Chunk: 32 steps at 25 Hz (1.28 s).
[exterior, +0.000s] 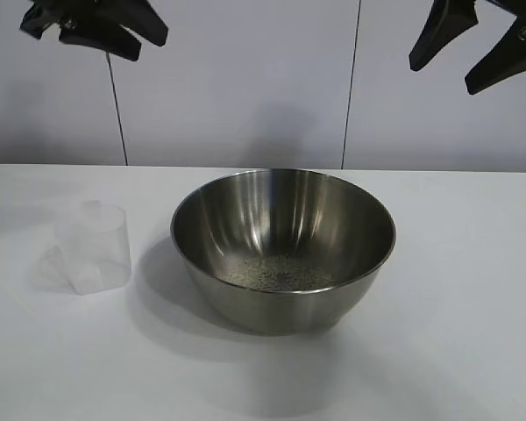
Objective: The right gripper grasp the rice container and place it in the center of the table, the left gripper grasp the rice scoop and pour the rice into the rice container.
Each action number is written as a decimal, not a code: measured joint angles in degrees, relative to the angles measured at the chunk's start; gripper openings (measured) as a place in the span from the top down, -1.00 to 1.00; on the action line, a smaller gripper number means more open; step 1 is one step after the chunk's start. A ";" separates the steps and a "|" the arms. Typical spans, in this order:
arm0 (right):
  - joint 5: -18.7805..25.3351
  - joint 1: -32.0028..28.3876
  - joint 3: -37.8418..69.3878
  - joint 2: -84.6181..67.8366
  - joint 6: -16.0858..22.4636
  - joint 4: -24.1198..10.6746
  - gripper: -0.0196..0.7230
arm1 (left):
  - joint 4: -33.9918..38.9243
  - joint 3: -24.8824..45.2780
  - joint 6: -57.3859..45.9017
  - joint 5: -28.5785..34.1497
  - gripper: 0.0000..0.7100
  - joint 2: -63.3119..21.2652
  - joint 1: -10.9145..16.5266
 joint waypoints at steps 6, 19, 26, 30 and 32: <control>1.27 0.00 0.00 0.00 0.00 0.60 -0.24 | -0.42 0.00 -8.42 1.22 -0.38 0.00 -0.90; 1.32 0.00 0.00 0.00 0.00 0.71 -0.24 | -1.79 4.90 -10.15 2.72 -0.38 1.46 -0.90; 1.14 0.00 0.00 0.00 0.00 0.71 -0.24 | -1.79 4.90 -10.21 2.58 -0.38 1.53 -0.90; -0.42 0.00 0.00 0.00 0.00 0.71 -0.24 | -1.85 4.90 -10.21 2.77 -0.38 1.53 -0.90; -1.61 0.00 0.00 0.00 0.00 0.71 -0.24 | -1.87 4.90 -10.21 2.78 -0.38 1.53 -0.90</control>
